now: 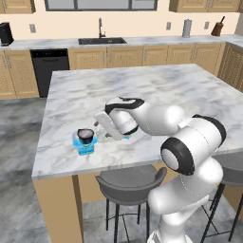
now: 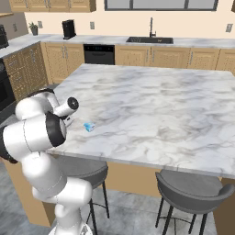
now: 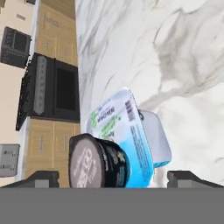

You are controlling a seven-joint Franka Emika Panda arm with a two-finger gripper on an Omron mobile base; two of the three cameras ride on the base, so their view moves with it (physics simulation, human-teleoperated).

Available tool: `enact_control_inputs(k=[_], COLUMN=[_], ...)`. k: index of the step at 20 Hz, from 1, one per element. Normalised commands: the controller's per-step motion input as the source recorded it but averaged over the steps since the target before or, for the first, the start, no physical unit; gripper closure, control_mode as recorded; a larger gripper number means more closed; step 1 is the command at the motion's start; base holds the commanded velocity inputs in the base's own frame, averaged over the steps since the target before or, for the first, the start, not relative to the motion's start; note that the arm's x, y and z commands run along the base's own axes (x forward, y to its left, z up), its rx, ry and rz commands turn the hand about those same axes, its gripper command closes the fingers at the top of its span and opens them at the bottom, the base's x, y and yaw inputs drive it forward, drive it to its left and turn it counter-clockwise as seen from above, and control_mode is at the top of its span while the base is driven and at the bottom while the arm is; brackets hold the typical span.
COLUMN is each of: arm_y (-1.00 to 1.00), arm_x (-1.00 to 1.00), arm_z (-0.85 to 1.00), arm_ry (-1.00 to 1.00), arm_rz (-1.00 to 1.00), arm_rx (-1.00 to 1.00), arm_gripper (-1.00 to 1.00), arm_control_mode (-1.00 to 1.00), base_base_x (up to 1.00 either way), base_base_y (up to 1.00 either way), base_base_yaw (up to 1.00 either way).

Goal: Stack the yogurt containers by placing the smaller containers on top of the larger containers.

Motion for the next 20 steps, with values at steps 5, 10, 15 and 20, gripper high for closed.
enact_control_inputs(k=[5,10,15,20], arm_y=[-0.43,-0.25,-0.23,-0.29], arm_x=[-0.15,-0.10,-0.01,0.00], arm_z=[0.33,0.39,0.16,0.03], arm_ry=[0.01,0.19,0.34,0.26], arm_rz=[-0.06,-0.02,-0.04,-0.03], arm_rx=[0.00,-0.04,-0.10,-0.16], arm_gripper=[-1.00,-1.00,-1.00,-1.00], arm_control_mode=[-1.00,-1.00,-1.00,-1.00], base_base_x=[0.00,0.00,0.00,0.00], base_base_y=[0.00,0.00,0.00,0.00], base_base_yaw=[0.00,0.00,0.00,0.00])
